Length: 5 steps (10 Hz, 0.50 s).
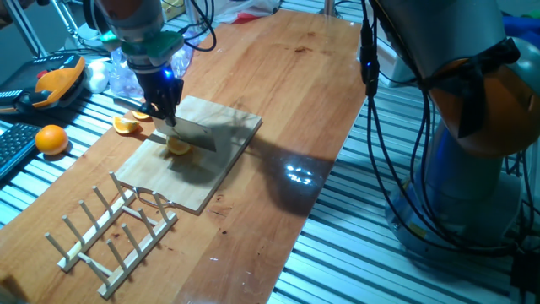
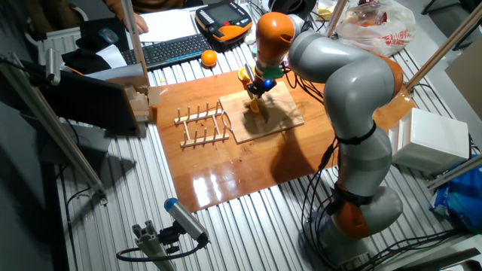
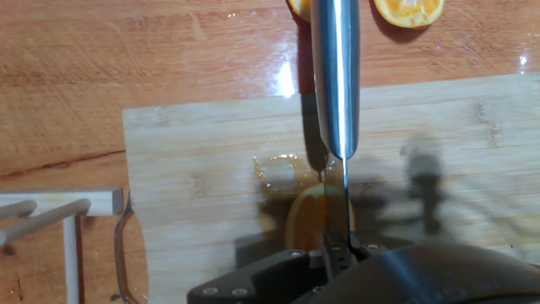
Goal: Chop the orange
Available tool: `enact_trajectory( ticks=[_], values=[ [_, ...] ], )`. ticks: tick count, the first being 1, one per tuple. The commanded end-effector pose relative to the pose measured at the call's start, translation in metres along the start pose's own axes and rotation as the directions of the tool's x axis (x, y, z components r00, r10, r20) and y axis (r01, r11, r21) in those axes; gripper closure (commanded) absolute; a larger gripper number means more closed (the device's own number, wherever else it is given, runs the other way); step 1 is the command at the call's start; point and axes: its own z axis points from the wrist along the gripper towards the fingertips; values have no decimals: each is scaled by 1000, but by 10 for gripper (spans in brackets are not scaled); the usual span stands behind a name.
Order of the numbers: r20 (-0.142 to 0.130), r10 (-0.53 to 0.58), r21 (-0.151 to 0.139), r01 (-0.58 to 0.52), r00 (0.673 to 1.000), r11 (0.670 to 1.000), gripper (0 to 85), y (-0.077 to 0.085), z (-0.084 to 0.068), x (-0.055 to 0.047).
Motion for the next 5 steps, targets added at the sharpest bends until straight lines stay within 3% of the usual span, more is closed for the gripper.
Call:
enact_trajectory(
  ticks=[1, 5],
  values=[
    [0, 2, 3, -2, 1000, 1000, 850, 0, 0, 0],
    [3, 20, 26, -20, 1000, 999, 850, 1, 1, 0]
  ],
)
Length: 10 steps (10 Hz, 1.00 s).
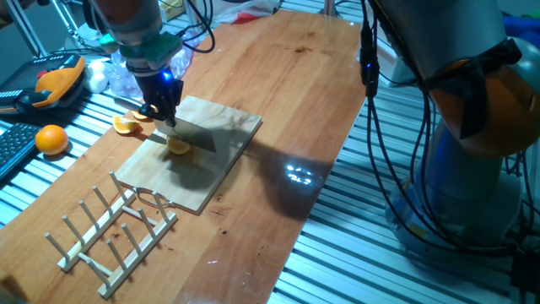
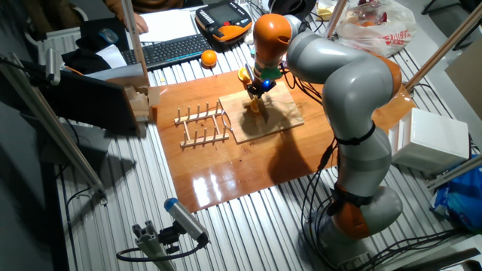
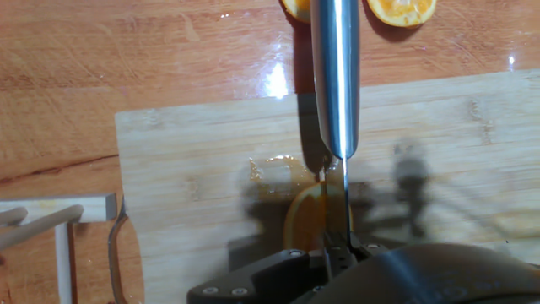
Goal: Chop the orange
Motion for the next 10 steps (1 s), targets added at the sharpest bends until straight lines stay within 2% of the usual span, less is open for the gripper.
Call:
enact_trajectory(
  ticks=[1, 6, 10],
  values=[
    [0, 3, 3, -3, 1000, 1000, 850, 1, 1, 0],
    [18, 21, 32, -21, 1000, 999, 850, 5, 7, 4],
    [19, 27, 45, -28, 999, 999, 850, 5, 12, 7]
  ],
)
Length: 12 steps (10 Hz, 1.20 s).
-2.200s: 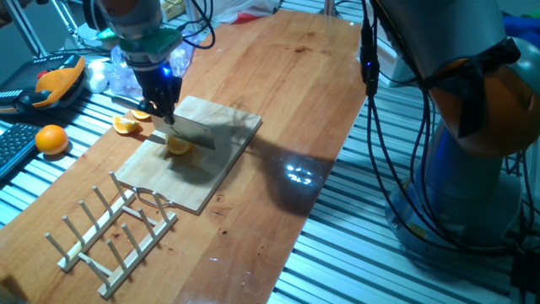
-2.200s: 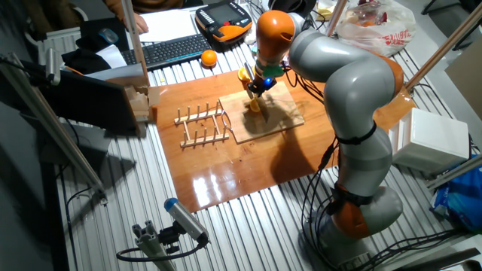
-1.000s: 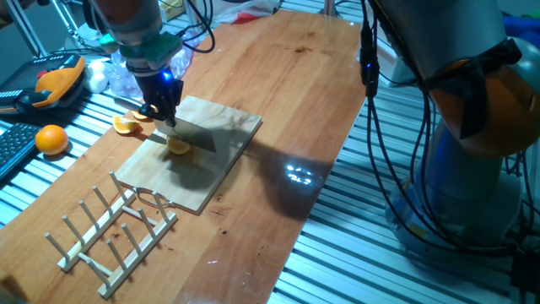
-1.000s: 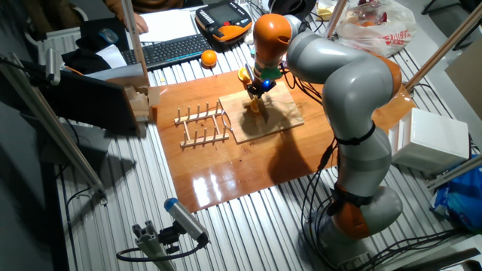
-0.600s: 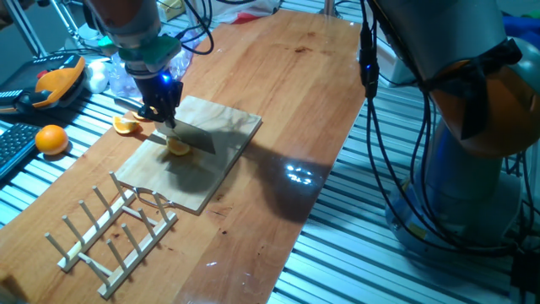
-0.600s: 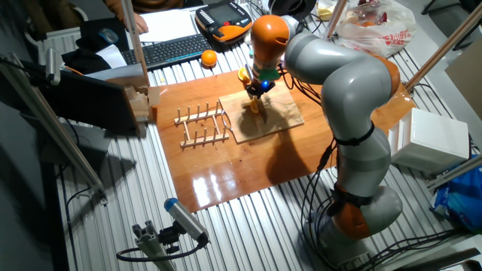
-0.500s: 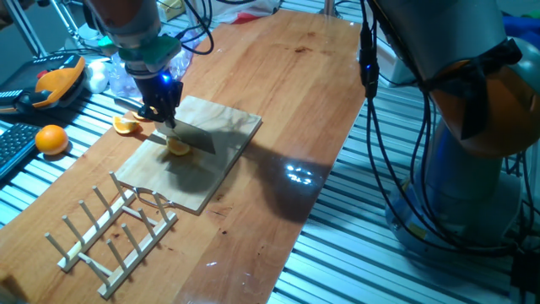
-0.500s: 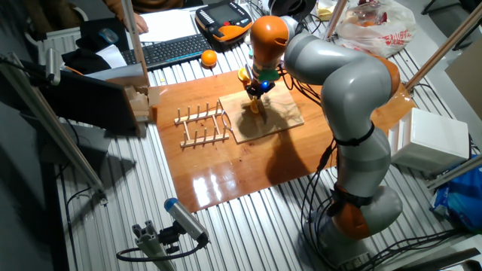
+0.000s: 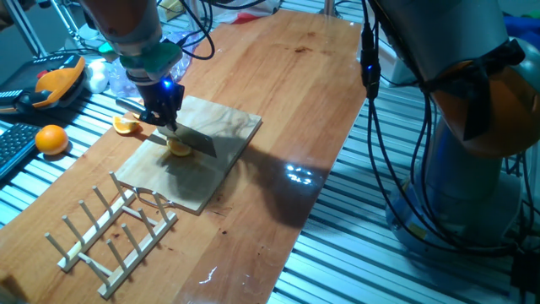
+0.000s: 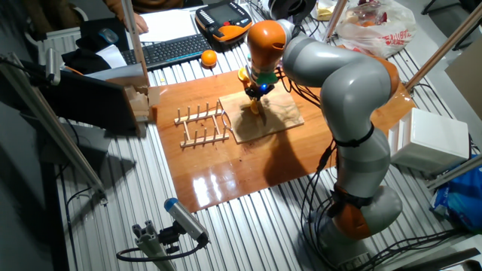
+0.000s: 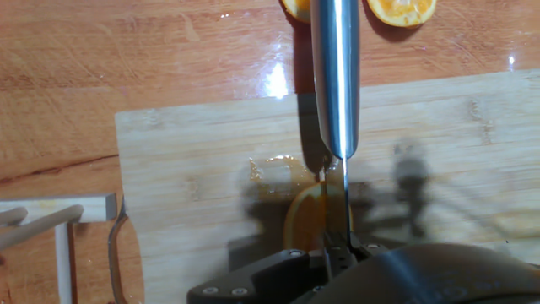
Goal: Chop the orange
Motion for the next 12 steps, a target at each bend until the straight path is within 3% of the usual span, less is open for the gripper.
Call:
enact_trajectory(
  ticks=[1, 12],
  values=[
    [-7, 0, 1, 0, 1000, 1000, 850, 1, 2, 1],
    [-7, -3, -22, 3, 1000, 1000, 850, 4, 22, 5]
  ],
)
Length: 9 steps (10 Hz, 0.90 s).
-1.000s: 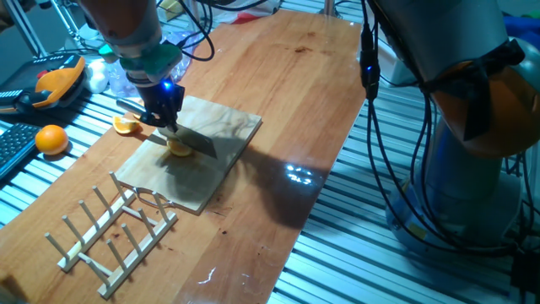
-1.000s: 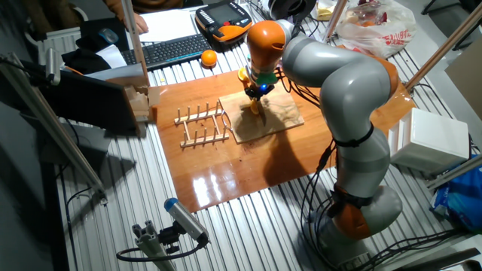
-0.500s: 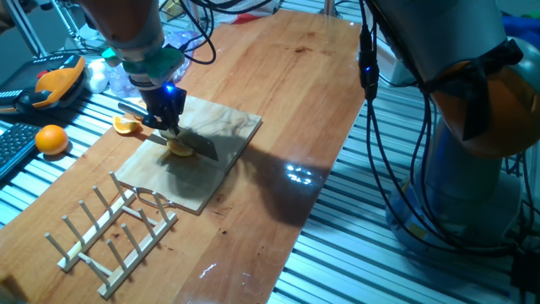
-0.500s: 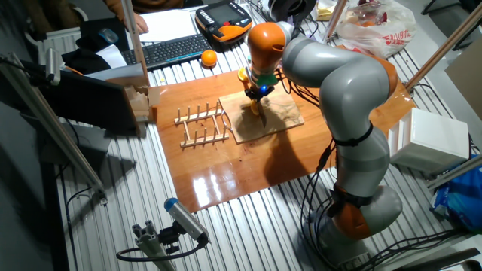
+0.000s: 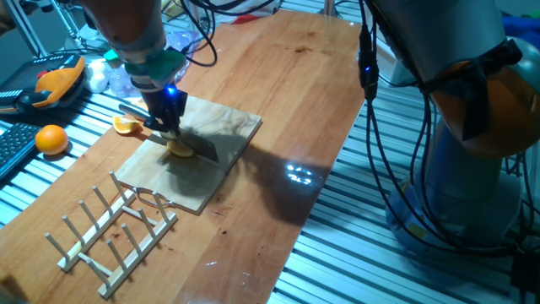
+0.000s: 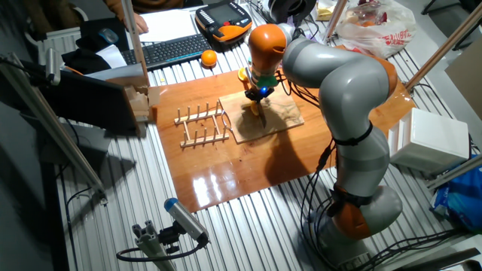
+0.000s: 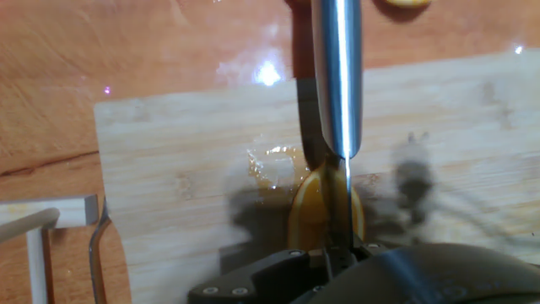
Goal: Chop the orange
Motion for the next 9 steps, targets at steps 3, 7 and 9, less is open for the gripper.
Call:
enact_trajectory(
  ticks=[3, 7, 9],
  values=[
    [6, -2, -5, 2, 1000, 1000, 850, 3, 1, 5],
    [8, -6, -4, 6, 1000, 1000, 850, 5, 2, 7],
    [1, -14, 2, 14, 1000, 1000, 850, 8, 6, 2]
  ],
)
